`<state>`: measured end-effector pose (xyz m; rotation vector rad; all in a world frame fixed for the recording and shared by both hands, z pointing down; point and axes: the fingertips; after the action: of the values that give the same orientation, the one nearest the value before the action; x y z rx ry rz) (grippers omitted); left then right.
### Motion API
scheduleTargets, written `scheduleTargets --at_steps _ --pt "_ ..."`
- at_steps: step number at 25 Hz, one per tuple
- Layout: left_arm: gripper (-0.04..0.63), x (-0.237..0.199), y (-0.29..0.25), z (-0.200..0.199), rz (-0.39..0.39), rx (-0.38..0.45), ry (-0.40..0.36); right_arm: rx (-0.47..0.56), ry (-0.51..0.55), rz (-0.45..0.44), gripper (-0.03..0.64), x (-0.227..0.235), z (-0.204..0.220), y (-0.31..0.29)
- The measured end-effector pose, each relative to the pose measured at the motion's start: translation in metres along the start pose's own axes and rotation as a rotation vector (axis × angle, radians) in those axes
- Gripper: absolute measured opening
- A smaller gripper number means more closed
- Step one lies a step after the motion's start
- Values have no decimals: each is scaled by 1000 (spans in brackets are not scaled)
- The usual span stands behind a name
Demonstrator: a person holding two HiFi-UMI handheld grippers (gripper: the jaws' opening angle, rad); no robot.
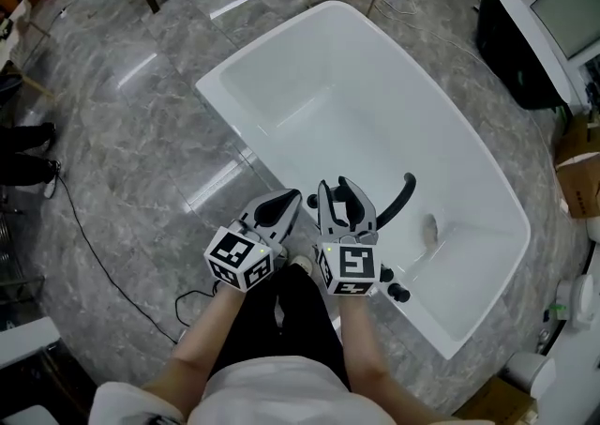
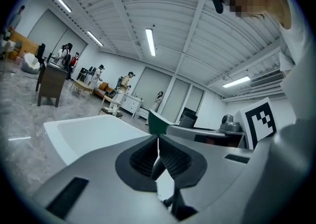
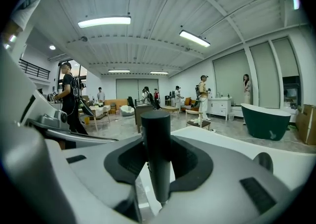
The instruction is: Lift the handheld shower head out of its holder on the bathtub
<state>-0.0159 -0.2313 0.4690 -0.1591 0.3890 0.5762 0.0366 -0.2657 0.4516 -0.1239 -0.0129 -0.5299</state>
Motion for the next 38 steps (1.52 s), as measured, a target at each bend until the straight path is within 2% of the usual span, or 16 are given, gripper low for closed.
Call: scheduleTargets --at_steps 3,8,16,23,31,38 --pt "12 11 1 -11 26 13 -1 6 8 -18 135 -3 -16 5" --pt "12 36 4 -24 142 -1 9 27 1 -41 135 -7 -41 15" --pt "12 58 11 -60 170 35 -31 60 -27 -58 135 -4 -91 35" --pt "12 75 8 -95 239 83 -74 148 -49 -58 135 -3 -140 46" --pt "12 91 -4 -127 280 53 -149 182 -73 -90 135 7 -182 55" --pt "12 100 -8 -152 310 68 -202 250 -83 -117 135 13 -218 63"
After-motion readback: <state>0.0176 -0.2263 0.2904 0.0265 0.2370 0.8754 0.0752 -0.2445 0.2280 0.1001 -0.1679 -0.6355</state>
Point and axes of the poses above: the fingertips, and each gripper's own axes: y backward along the fingers, x to its right, z out of its underside, and after that the axes turned 9 degrees about x, right-handed
